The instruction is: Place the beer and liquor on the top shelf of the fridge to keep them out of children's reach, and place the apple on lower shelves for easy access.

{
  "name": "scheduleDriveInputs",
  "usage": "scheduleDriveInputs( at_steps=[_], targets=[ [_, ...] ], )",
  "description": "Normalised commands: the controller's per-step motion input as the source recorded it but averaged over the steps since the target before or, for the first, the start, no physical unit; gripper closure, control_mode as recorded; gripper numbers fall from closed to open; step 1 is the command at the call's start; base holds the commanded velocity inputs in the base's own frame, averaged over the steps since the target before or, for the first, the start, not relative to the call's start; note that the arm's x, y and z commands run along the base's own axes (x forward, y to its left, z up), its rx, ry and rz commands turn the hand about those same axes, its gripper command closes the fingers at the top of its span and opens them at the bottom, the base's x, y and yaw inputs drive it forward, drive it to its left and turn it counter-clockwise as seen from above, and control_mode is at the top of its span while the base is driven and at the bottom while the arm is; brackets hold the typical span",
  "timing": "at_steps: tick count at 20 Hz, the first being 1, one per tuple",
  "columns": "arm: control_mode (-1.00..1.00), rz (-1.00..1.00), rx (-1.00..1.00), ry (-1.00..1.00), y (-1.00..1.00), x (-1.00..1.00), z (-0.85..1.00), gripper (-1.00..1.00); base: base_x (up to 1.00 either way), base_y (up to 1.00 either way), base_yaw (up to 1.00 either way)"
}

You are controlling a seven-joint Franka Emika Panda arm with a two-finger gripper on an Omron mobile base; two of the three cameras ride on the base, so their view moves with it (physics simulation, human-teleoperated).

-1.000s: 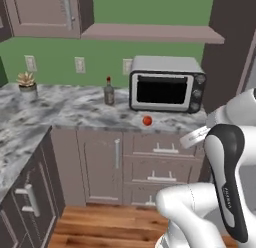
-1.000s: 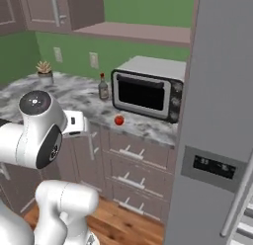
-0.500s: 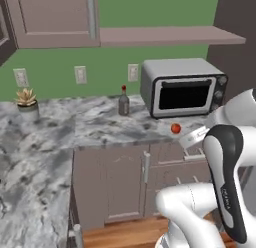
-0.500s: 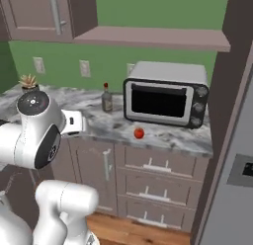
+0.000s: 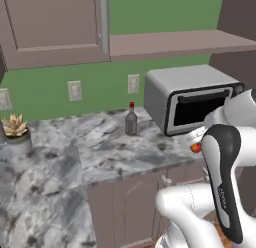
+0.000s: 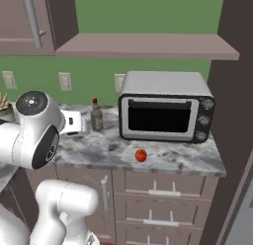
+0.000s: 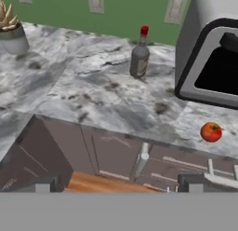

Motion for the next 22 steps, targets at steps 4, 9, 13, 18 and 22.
scheduleDriveInputs(
  at_steps=[4, 9, 13, 18, 22],
  targets=[
    [1.0, 0.0, 0.0, 0.0, 0.0, 0.0, 0.0, -1.0, 0.72, 0.0, -0.21],
    [1.0, 0.0, 0.0, 0.0, 0.0, 0.0, 0.0, -1.0, 0.5, 0.25, -0.14],
    [-1.0, -0.08, -0.02, -0.03, 0.38, 0.24, -0.13, -1.0, 0.08, 0.13, -0.02],
    [-1.0, -0.21, -0.01, -0.01, 0.49, 0.34, -0.25, -1.0, 0.0, 0.0, 0.0],
    [-1.0, -0.24, 0.0, 0.0, 0.54, 0.46, -0.27, -1.0, 0.0, 0.0, 0.0]
  ],
)
